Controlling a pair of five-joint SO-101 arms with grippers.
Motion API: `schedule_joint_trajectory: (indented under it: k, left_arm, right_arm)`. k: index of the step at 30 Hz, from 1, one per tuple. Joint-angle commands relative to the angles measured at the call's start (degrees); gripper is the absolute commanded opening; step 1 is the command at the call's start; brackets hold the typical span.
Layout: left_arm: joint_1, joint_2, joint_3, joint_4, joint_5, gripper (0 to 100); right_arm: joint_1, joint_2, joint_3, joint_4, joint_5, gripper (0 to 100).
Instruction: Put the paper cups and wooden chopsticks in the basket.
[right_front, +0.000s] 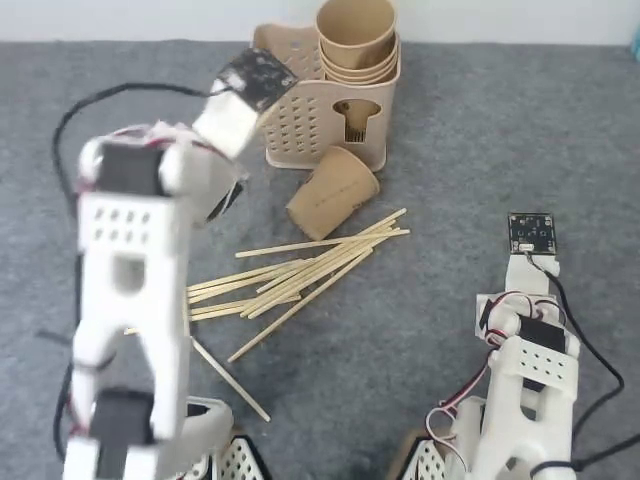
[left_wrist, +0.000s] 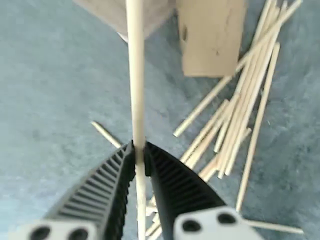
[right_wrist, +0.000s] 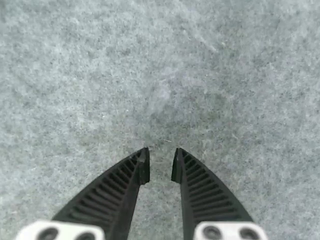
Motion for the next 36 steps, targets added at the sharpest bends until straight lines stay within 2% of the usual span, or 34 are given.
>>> schedule_joint_trajectory:
  k: [1,9,19,28,30,36]
  left_arm:
    - [0.0,-9.2,1.5,-6.5,5.5,1]
    - [0.1,-10.6,7.6,-32.4,28.6,1]
    - [3.7,-0.3,9.2,-62.9,45.9,1]
    - [3.7,12.2,8.8,-83.9,46.7,1]
    - [3.6,15.1,8.3,-86.1,46.6,1]
    - [1.8,28.8,-1.6,-86.1,46.6,1]
  right_arm:
    - [-0.3,-1.4,-0.5,-1.0,1.1,9.5]
    - [-0.3,-1.3,-0.4,-1.0,1.1,9.5]
    - [-0.3,-1.3,-0.3,-1.0,1.1,9.5]
    - [-0.3,-1.3,-0.3,-1.0,1.1,9.5]
    - [-0.3,-1.3,-0.3,-1.0,1.2,9.5]
    - [-0.3,-1.3,-0.3,-1.0,1.2,9.5]
